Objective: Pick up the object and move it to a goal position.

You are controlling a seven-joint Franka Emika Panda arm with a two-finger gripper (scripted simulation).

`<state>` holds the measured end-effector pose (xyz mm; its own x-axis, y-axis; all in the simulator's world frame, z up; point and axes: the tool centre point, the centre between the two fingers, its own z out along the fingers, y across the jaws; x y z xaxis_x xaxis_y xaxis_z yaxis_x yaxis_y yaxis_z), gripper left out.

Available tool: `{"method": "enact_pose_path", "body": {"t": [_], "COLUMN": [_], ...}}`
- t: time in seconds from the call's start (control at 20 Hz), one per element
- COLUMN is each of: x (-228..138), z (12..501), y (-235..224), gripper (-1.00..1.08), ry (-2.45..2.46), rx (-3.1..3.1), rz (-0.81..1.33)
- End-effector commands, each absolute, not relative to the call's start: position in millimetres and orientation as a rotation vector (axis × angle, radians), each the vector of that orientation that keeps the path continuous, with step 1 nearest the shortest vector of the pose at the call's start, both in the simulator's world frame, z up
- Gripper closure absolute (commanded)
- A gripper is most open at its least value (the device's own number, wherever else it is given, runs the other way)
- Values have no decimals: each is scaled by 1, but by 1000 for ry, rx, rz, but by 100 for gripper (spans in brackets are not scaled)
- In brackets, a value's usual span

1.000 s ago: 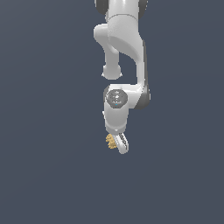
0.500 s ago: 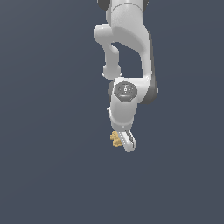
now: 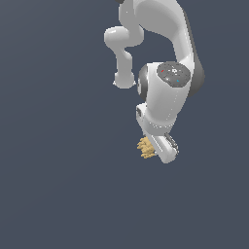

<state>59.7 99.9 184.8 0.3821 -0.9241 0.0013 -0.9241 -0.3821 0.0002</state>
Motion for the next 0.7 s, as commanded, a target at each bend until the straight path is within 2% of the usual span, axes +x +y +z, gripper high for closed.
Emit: {"method": "enact_pose_path", "body": {"t": [0.0,0.3,0.65], "x": [62,70,75], "z": [208,253,281], "y": [117,151,171], "gripper": [108,108,108], "ry": [-1746,-1746,-1746], "rx": [2610,2610,2611], "rz": [2,2,1]}}
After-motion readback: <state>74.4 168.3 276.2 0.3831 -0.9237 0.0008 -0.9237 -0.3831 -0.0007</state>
